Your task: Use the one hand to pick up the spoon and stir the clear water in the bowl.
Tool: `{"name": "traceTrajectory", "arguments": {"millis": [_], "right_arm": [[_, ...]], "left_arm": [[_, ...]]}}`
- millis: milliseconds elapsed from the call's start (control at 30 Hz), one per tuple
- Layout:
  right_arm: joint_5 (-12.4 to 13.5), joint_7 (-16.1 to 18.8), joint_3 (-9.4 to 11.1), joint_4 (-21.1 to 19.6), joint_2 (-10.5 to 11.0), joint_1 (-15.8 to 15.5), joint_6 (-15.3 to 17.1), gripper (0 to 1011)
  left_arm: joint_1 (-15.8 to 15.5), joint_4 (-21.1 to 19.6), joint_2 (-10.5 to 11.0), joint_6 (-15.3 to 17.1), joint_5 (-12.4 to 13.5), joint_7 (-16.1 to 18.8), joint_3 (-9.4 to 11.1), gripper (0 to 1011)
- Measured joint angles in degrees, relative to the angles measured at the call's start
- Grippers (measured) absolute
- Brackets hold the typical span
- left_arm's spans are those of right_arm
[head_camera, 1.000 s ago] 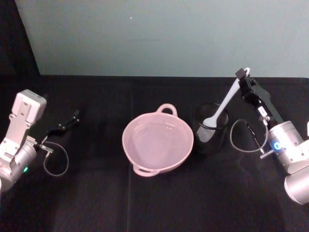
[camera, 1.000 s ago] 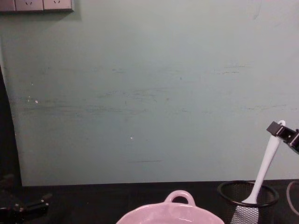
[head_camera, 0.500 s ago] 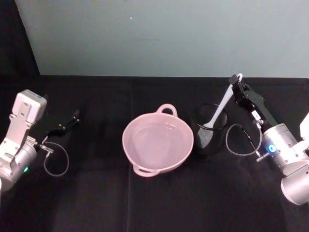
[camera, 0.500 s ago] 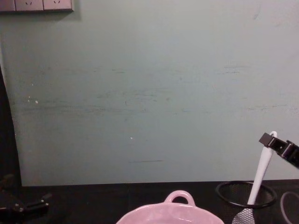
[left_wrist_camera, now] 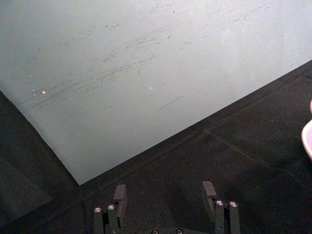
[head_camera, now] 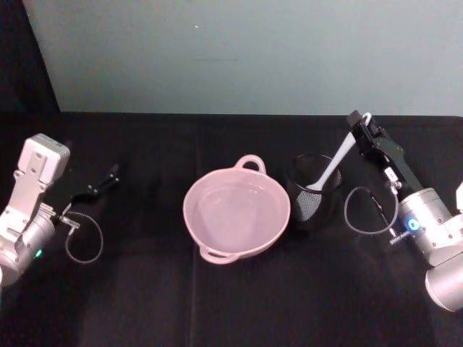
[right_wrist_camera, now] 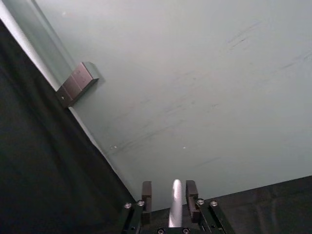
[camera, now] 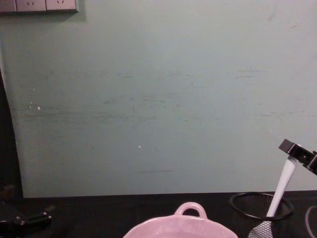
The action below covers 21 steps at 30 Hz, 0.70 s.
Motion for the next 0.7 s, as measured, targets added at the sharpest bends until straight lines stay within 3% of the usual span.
{"name": "traceTrajectory", "arguments": {"millis": [400,500,600,700], "right_arm": [[0.2,-2.0,1.3,-3.7,0.5,-2.7,0.8,785],[0.5,-3.0,1.7,-6.4,0.7,-4.6,1.1,872],[1.2,-4.3,2.2,-11.8,1.3,-8.5,1.7,970],[1.3,-6.5,2.4,-16.3,2.4,-11.8,3.2,1003]], "left_arm": [[0.0,0.0,0.0,0.0,0.0,0.0,0.0,1011],[0.0,0.0,0.0,0.0,0.0,0.0,0.0,1011],[0.0,0.0,0.0,0.0,0.0,0.0,0.0,1011],[0.0,0.0,0.0,0.0,0.0,0.0,0.0,1011]]}}
